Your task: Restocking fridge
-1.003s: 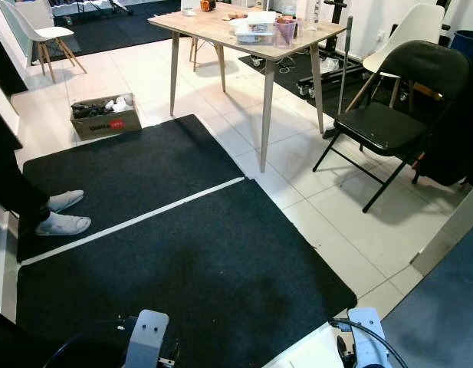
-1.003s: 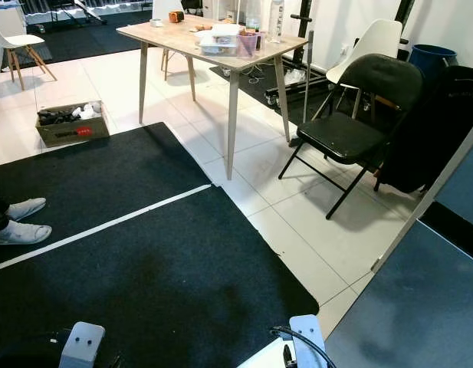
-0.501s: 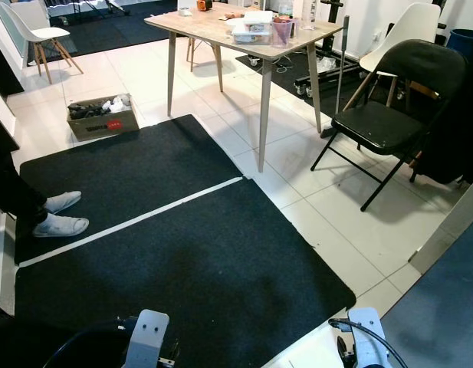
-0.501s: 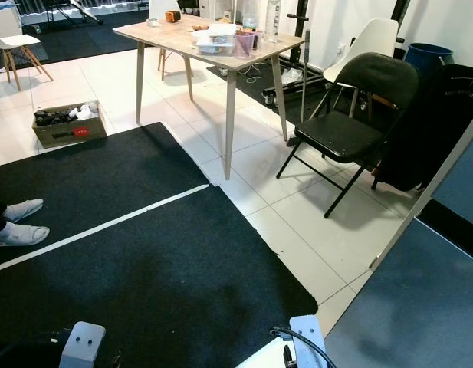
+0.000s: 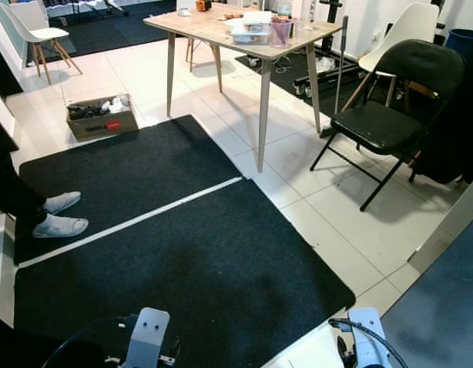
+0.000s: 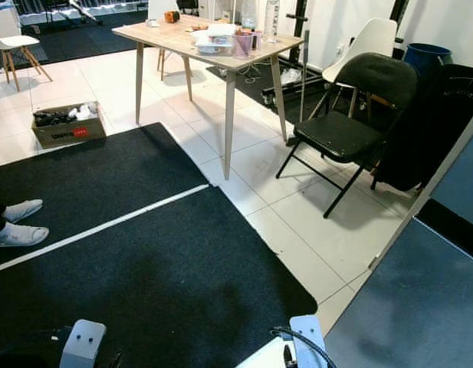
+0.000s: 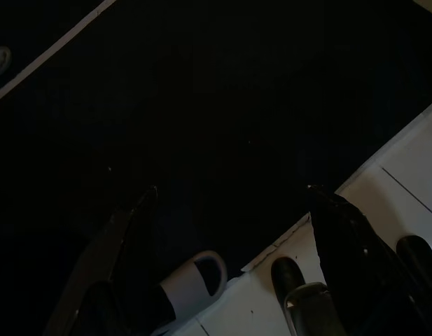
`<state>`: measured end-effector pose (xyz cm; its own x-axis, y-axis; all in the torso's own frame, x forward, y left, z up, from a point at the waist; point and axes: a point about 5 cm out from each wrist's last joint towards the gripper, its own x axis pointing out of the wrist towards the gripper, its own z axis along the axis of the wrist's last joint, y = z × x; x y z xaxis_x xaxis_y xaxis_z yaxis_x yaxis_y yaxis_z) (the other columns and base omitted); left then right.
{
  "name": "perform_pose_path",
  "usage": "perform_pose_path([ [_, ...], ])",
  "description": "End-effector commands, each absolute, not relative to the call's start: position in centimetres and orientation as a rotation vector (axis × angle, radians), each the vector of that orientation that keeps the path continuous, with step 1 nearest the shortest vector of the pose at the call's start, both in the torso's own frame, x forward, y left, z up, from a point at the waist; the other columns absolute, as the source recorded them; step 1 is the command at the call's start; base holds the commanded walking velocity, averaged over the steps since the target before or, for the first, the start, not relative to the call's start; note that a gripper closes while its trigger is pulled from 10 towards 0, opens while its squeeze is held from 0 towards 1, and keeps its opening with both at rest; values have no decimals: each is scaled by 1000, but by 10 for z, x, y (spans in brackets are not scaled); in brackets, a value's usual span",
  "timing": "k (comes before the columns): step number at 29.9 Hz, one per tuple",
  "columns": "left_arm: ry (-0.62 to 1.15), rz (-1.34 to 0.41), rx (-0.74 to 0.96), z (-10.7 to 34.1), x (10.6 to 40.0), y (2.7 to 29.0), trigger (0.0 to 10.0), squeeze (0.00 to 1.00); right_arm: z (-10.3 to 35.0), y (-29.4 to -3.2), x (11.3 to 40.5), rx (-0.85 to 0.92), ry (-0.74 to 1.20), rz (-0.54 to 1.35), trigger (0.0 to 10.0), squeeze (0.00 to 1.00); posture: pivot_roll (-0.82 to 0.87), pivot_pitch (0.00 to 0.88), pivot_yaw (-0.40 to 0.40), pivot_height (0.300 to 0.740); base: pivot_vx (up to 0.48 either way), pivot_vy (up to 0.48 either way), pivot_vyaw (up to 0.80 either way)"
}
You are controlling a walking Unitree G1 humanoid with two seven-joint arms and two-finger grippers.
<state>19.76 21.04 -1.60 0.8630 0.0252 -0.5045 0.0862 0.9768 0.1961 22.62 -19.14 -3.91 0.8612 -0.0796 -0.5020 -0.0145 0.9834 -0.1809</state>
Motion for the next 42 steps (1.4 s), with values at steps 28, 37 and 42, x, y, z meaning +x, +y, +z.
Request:
perform_pose_path([
  [28, 547, -22, 220, -20, 192, 212, 10000, 0, -44, -192, 220, -175, 558, -42, 10000, 0, -86, 130, 32, 736, 467, 0, 0],
  [37, 547, -22, 220, -20, 192, 213, 10000, 0, -45, -192, 220, -174, 559, -43, 10000, 0, -85, 129, 33, 736, 438, 0, 0],
  [42, 547, -21, 220, -20, 192, 213, 10000, 0, -44, -192, 220, -173, 559, -42, 10000, 0, -85, 129, 33, 736, 434, 0, 0],
])
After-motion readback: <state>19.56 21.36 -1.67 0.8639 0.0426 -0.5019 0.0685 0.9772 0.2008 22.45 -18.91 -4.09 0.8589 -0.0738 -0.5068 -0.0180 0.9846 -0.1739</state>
